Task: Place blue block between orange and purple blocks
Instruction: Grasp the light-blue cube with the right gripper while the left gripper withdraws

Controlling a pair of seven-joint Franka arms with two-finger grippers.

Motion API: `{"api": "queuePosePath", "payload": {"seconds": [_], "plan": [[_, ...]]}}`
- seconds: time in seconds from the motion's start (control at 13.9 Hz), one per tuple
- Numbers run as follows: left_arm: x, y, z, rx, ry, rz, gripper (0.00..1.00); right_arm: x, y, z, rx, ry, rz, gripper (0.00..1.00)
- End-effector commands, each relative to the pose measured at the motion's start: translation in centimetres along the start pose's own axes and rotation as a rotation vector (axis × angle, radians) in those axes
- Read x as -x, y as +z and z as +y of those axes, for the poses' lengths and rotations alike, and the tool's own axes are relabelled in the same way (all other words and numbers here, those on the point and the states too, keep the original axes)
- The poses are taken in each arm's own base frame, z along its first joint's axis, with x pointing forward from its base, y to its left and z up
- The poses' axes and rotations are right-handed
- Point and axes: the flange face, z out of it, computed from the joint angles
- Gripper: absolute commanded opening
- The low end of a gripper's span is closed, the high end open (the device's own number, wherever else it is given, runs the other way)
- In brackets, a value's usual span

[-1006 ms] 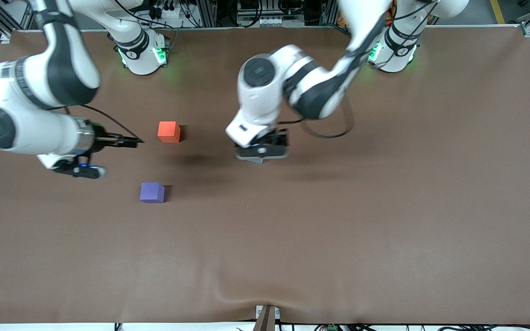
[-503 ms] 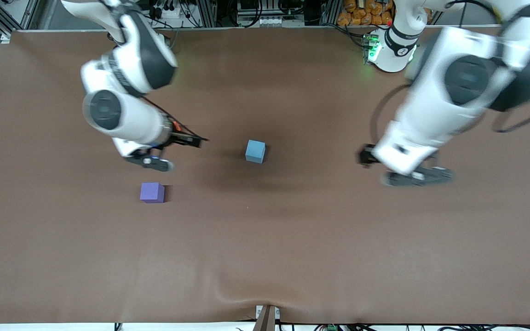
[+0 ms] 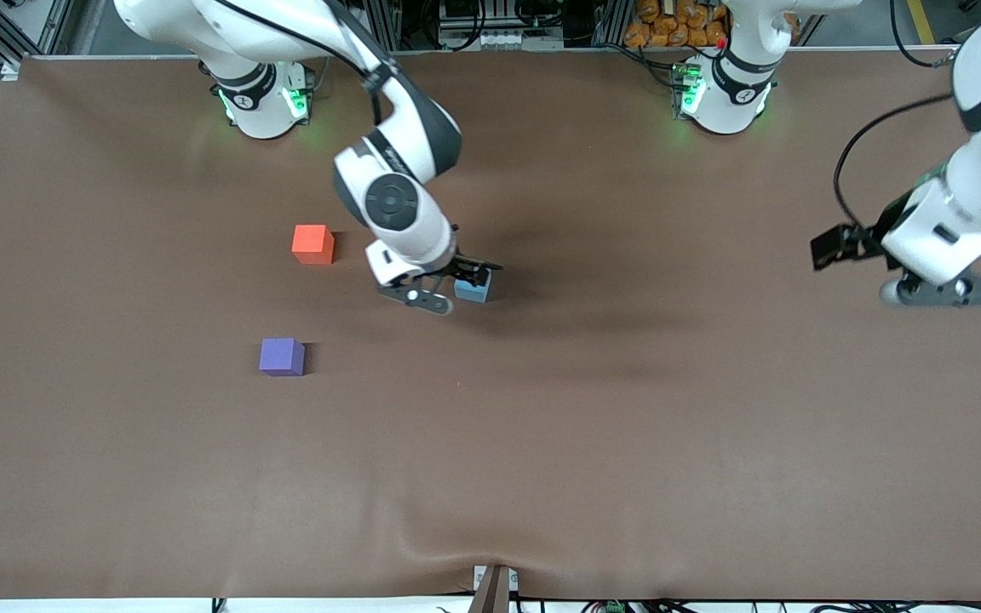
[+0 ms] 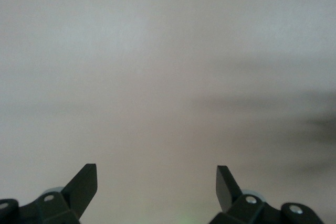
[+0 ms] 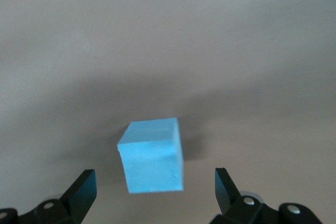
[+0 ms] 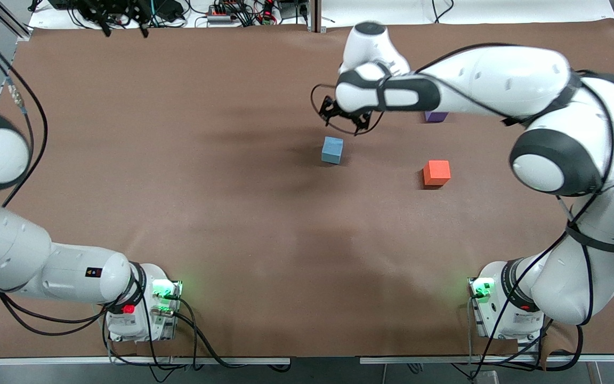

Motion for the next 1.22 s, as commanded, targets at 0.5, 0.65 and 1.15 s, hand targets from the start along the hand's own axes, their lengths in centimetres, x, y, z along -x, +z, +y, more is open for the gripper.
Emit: {"api": "queuePosePath", "payload": {"seconds": [0.5,0.65,1.15], "plan": [[4.6,-6.8,-2.8,0.008,0.08,0.026,1.0,2.3,6.5,-1.4,0.038,-0.052,0.022,1.0],[5.0,-7.5,-2.9,0.01,0.069,0.019,1.0,2.2,6.9,-1.0,0.076,-0.102,0.056,0.8],[5.6,-7.5,-3.0,0.014,0.039,-0.023,1.0,-6.1,-7.6,7.4,0.166,-0.178,-0.034,0.0]]}}
